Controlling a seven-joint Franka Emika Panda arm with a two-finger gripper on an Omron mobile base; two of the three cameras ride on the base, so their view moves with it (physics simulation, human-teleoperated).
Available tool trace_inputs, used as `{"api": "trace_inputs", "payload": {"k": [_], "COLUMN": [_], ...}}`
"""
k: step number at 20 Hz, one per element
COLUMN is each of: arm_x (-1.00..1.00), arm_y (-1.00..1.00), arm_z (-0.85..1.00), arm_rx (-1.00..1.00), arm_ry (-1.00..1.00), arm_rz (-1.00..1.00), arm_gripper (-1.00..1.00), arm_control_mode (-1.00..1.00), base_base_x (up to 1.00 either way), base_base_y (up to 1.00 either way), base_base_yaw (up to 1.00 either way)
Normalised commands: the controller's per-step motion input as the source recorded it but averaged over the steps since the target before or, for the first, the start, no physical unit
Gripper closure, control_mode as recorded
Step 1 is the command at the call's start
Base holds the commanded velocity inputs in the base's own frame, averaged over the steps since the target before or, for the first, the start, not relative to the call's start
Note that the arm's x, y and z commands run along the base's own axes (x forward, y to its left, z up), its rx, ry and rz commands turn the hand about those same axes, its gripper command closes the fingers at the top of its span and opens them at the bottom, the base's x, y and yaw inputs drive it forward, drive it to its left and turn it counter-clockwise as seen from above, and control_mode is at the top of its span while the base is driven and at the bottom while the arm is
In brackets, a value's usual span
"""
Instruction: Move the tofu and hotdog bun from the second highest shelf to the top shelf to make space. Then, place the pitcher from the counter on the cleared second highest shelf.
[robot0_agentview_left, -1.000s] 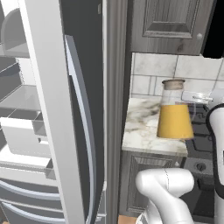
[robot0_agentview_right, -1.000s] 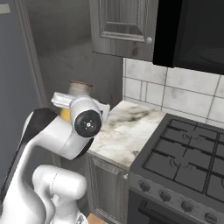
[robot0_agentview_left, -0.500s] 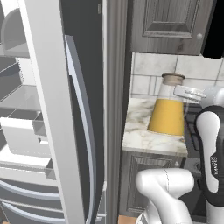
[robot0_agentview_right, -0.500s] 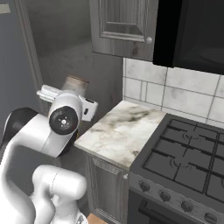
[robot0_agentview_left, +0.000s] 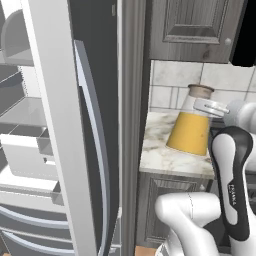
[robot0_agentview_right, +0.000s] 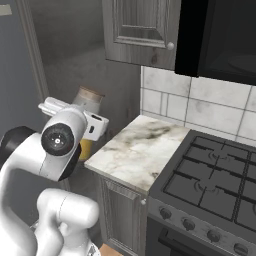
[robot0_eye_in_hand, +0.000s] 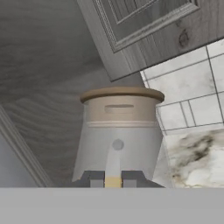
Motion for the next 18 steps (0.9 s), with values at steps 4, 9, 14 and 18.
{"api": "trace_inputs", "payload": {"k": [4, 9, 14, 18], "arm_x": [0.0, -0.03, 0.0, 0.0], "arm_y": [0.0, 0.0, 0.0, 0.0], "arm_z": [0.0, 0.0, 0.0, 0.0], "arm_rx": [0.0, 0.0, 0.0, 0.0], "arm_ry": [0.0, 0.0, 0.0, 0.0], "arm_rz": [0.0, 0.0, 0.0, 0.0], "arm_gripper": [1.0, 1.0, 1.0, 1.0], "arm_control_mode": [-1.0, 1.0, 1.0, 1.0], "base_base_x": [0.0, -0.1, -0.91, -1.0], "base_base_y": [0.0, 0.0, 0.0, 0.0], "base_base_yaw": [0.0, 0.0, 0.06, 0.1]}}
